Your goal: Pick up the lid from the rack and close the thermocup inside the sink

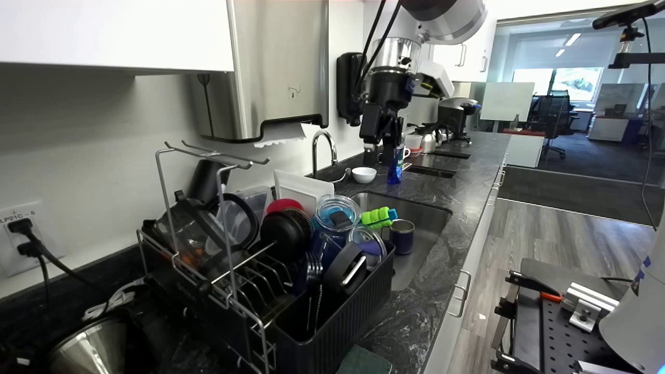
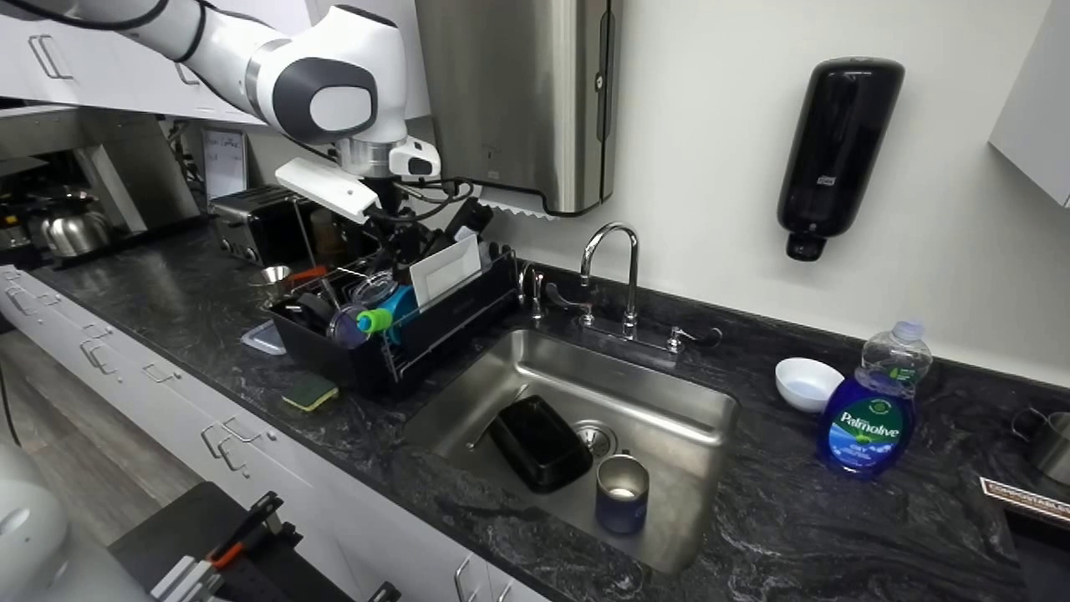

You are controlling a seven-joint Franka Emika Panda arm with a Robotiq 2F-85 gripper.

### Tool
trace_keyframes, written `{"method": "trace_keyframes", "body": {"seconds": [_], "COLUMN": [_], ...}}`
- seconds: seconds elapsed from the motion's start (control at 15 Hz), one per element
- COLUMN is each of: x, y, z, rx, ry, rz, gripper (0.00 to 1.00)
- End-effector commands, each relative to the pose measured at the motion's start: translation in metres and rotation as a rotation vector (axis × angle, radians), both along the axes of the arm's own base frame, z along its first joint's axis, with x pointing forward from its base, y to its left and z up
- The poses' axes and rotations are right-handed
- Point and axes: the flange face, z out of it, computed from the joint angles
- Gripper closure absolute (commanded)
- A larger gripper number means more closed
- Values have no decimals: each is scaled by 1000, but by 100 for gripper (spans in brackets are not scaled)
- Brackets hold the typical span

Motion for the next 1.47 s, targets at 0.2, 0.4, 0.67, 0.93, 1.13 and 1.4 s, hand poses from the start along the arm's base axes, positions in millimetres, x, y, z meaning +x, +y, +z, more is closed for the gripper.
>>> {"method": "trace_keyframes", "body": {"seconds": [0.2,0.4,0.67,0.93,1.13,1.4], "x": [16,15,16,16,16,18], "y": [9,8,8,8,8,10], "z": [-23,-26,-26,-26,-26,-30], "rx": [19,0,-1,-1,-1,7], "ry": [-34,-29,-32,-32,-32,-65], "rz": [86,69,68,68,68,81], "gripper": [0,0,0,0,0,0]}}
